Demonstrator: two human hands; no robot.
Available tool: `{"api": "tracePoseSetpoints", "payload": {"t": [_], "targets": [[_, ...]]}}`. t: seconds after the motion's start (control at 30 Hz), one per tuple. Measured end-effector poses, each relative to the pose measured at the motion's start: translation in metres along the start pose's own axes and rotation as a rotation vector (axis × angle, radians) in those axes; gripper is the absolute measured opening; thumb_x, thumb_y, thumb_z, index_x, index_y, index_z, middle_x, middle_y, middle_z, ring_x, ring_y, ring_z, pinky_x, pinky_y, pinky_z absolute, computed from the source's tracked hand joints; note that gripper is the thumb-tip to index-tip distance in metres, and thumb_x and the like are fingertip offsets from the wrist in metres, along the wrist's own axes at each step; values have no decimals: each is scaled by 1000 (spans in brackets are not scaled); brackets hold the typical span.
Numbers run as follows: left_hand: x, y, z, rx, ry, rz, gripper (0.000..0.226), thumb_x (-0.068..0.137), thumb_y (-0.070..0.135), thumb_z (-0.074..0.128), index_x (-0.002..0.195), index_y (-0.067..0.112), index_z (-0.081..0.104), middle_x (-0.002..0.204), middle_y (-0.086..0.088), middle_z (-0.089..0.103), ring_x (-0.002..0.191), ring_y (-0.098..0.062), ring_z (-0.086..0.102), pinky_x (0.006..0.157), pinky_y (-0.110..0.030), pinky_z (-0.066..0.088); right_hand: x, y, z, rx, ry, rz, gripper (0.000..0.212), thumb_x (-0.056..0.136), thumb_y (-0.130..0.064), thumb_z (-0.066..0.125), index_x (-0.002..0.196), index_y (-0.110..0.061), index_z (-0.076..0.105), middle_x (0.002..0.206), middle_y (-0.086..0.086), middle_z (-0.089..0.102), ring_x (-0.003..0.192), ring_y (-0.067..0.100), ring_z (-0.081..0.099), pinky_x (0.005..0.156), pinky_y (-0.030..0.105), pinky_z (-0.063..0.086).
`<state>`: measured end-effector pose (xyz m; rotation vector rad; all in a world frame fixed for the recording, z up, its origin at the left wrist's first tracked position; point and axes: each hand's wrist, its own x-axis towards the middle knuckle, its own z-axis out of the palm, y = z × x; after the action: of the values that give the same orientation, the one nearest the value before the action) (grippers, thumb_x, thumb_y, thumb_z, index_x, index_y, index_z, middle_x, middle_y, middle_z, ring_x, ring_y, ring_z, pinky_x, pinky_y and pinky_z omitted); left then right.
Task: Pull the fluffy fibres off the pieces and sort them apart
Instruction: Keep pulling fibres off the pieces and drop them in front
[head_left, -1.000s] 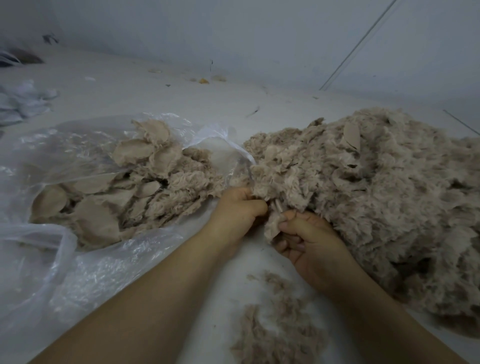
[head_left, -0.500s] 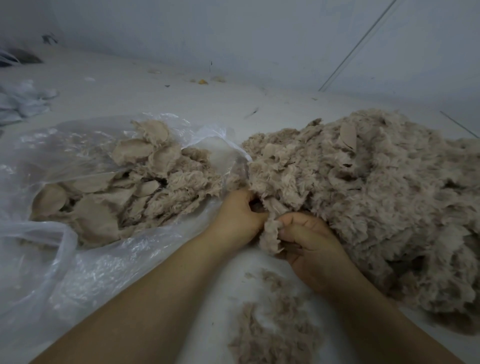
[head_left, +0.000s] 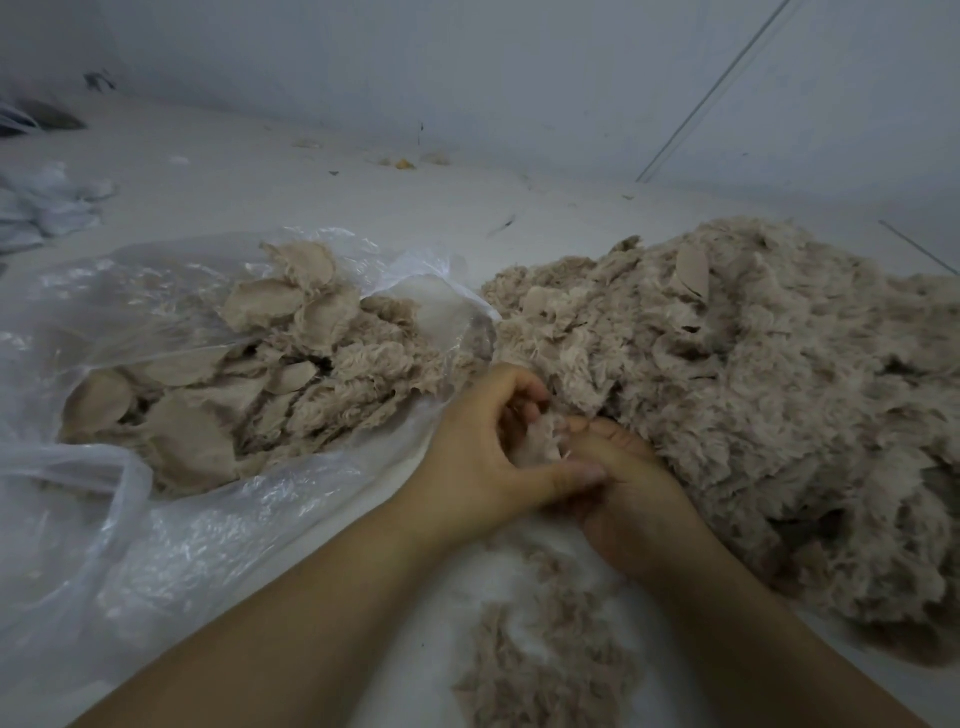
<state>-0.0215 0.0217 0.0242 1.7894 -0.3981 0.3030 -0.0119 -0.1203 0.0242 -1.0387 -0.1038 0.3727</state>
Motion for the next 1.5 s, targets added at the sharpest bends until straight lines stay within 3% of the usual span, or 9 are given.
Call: {"api": "tracePoseSetpoints", "payload": {"t": [0.1,0.2,0.3,0.5,0.83,1.0,1.13,1.3,1.5], "targets": [[-2,-3,6,285,-3,57,55,64,36,88,101,28,47,90,14,54,82,0,54,62,-10,43,2,0,2,50,27,3,11,92,1,47,97,6,55,57,4,61,48,6,59,48,16,48],[1,-6,6,247,144,36,20,82,10,74,85,18,55,74,10,57,67,-4,56,55,-15,43,4,1,-1,34,85,1,12,88,-17,56,84,-6,56,45,-7,45,36,2,45,49,16,45],[4,-5,2,-62,163,-183,7,90,4,64,86,9,65,74,-7,68,68,-21,67,59,-36,58,4,2,-2,48,113,10,22,79,-27,61,91,-10,66,46,-7,39,37,2,42,49,17,45],[6,-1,-2,-665,35,-369,24,95,1,50,111,-15,55,89,-33,67,77,-40,67,69,-41,55,6,2,-1,58,148,56,19,87,-23,58,97,-12,70,47,-6,37,36,2,37,48,18,44],[10,-11,-9,-815,19,-476,34,91,14,56,115,-9,62,111,-29,67,103,-41,65,95,-49,51,6,0,1,0,177,86,29,82,-23,60,102,-3,68,49,-5,35,35,3,38,50,18,46],[11,-13,-12,-738,49,-457,24,88,16,60,107,2,64,94,-14,73,83,-25,69,69,-36,55,5,0,2,-16,171,82,31,78,-20,62,102,0,65,45,-6,42,36,2,41,50,18,46],[11,-13,-8,-564,71,-427,9,98,11,54,99,6,60,76,-11,69,59,-20,62,50,-28,51,3,-1,2,-31,93,57,9,93,-10,54,98,-7,60,47,-8,58,40,1,53,49,15,46],[11,-14,-6,-446,34,-352,7,96,11,58,94,5,61,66,-7,66,45,-17,55,46,-27,48,4,-1,1,-42,88,73,29,74,-16,66,101,-4,66,80,5,73,62,7,66,53,16,50],[13,-18,-5,-414,69,-316,5,93,9,62,89,9,64,63,-8,64,44,-17,51,42,-24,45,5,1,0,-114,87,102,19,73,-18,67,87,-8,74,79,7,73,65,9,66,54,16,50]]}}
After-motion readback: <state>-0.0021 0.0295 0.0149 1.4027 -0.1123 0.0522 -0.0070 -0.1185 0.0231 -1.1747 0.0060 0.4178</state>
